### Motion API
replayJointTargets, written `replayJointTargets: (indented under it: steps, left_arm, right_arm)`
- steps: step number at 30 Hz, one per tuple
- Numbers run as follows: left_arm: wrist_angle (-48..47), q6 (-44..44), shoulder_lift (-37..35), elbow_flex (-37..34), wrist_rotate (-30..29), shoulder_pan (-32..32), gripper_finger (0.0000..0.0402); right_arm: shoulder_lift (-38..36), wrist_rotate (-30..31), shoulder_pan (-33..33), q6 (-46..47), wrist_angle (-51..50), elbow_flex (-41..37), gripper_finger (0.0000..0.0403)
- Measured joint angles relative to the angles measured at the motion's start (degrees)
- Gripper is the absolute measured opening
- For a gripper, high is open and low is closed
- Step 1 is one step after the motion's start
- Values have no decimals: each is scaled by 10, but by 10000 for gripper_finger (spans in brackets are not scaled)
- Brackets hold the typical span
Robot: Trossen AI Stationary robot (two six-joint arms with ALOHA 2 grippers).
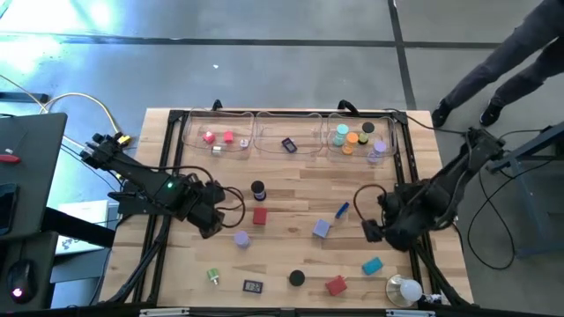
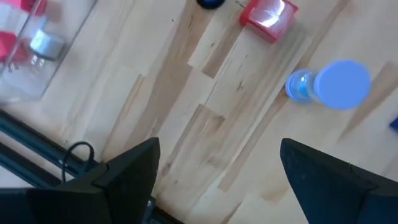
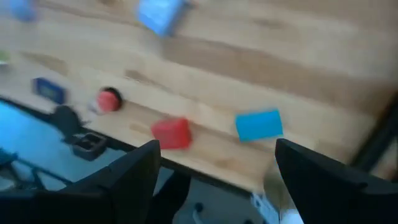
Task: Pick & Place Office items
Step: Put the light blue digital clock into the middle transparent bin
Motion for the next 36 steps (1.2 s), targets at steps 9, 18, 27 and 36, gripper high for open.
replayJointTargets:
  steps: [9, 18, 27, 36]
  left_arm:
    - [0, 77, 0, 0, 0, 0, 325]
    - [0, 110, 0, 0, 3, 0, 325]
    - [0, 125, 0, 0, 3, -13, 325]
    - [2, 113, 0, 0, 3, -43, 325]
  right_arm:
    - [107, 3, 35, 90, 22, 0, 307]
    - [193, -10, 35, 51, 126, 0, 307]
    - [250, -120, 24, 60, 121, 0, 307]
    - [272, -140, 29, -21, 97, 0, 307]
